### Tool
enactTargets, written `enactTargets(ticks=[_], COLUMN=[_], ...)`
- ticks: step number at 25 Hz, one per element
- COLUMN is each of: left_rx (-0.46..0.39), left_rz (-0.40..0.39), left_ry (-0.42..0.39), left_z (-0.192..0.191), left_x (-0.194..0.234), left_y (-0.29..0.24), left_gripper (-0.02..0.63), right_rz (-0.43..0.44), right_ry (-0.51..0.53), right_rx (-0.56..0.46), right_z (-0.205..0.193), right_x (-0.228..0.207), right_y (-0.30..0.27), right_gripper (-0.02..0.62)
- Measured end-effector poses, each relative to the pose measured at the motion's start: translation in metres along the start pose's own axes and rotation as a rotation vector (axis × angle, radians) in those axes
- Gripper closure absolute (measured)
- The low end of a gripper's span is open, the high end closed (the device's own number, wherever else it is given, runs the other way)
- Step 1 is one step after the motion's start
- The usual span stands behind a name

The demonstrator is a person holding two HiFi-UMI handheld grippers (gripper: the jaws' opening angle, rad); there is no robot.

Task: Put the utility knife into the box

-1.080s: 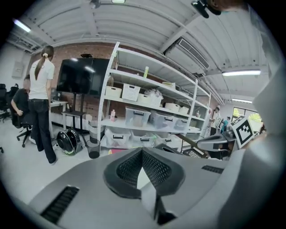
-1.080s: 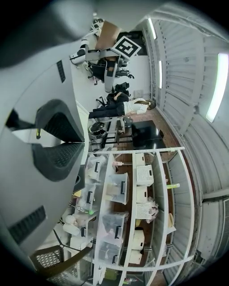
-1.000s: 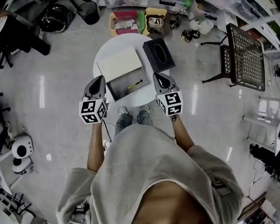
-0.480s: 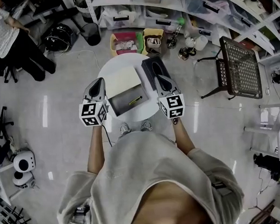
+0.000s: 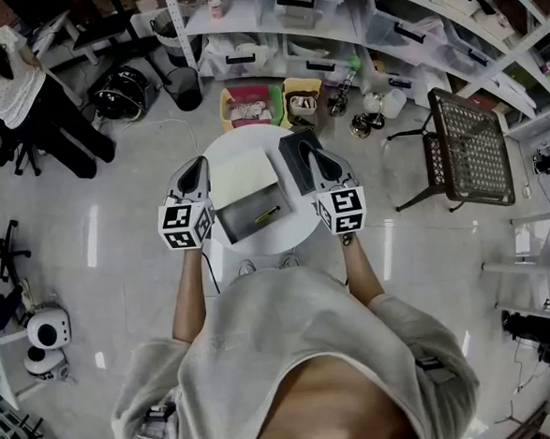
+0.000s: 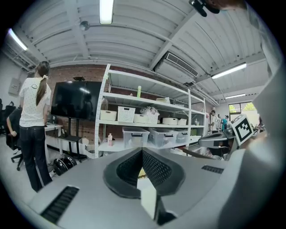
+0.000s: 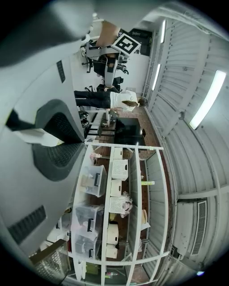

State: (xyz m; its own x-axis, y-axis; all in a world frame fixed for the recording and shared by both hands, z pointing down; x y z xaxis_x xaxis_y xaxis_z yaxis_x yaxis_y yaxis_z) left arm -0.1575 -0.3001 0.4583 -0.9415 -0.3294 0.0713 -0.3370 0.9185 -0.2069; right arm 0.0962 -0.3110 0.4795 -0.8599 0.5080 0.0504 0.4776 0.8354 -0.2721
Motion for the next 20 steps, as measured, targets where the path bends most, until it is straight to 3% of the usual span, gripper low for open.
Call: enactTargets(ticks=[20], left_rx=[0.002], left_rz=[-0.001], left_ry=[0.003], left_z=[-0.0018], left_x=[-0.0073], left_y=[0.0053], left_gripper=[0.588], right_rz=[0.000], right_ry=[-0.020], right_rx=[0.011], right_z=[-0.0060], right_x=[0.0025], right_y=[0.0039], right_gripper=[0.565])
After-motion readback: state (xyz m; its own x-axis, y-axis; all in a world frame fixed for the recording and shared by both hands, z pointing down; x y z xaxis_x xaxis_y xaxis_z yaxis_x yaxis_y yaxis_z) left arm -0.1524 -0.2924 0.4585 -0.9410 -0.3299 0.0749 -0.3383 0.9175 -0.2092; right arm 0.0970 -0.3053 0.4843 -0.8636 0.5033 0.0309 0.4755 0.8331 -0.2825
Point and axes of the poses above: the fingertips, and each gripper's own axes: y backward along the fingers, x to its left, z out of its top, the point moved 1 cm from there along y, backward along the fingers, and after that the axes turned 2 degrees about z, right-handed, at the moved point
